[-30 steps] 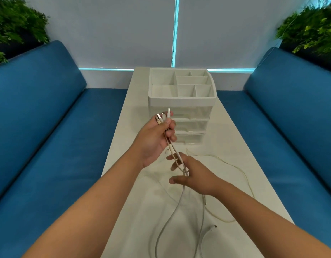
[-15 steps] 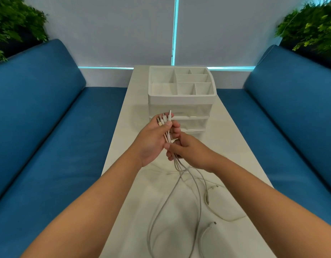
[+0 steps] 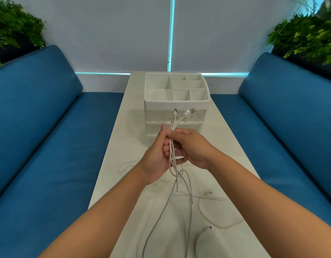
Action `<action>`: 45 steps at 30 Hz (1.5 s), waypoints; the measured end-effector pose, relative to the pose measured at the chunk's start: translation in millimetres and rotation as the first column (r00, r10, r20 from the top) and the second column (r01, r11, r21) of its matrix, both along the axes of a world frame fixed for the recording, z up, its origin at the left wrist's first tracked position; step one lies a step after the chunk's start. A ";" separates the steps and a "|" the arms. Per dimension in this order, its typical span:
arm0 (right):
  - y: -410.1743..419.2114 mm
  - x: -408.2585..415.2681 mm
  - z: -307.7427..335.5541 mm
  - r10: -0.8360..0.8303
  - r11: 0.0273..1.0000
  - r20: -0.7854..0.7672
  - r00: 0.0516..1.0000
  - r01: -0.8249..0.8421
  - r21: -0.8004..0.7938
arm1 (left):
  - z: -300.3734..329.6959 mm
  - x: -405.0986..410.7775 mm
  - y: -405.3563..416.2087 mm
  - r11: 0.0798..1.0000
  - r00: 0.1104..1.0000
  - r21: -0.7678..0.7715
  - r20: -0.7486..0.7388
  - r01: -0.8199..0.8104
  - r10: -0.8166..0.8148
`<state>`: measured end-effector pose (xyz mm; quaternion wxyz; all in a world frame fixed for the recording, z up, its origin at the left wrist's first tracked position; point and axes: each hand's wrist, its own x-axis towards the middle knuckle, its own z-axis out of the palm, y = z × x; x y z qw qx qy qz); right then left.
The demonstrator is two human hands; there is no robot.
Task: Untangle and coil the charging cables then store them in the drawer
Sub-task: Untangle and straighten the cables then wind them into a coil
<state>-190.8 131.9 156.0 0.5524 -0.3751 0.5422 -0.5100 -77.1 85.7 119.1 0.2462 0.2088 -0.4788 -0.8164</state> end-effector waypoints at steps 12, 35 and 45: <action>6.4 0.0 -13.2 -0.110 0.992 -0.431 0.896 0.074 -0.100 | 0.9 1.2 18.1 0.987 0.974 -0.032 0.162 -0.157 0.160; 26.2 -4.2 -36.2 0.223 0.949 -0.553 0.803 -0.308 -0.065 | 17.8 27.0 -9.5 0.938 0.951 0.217 -0.098 -0.269 0.295; 27.0 7.1 -46.0 0.167 0.960 -0.587 0.792 -0.267 -0.088 | 24.7 30.4 -20.2 0.937 0.941 0.218 -0.142 -0.274 0.308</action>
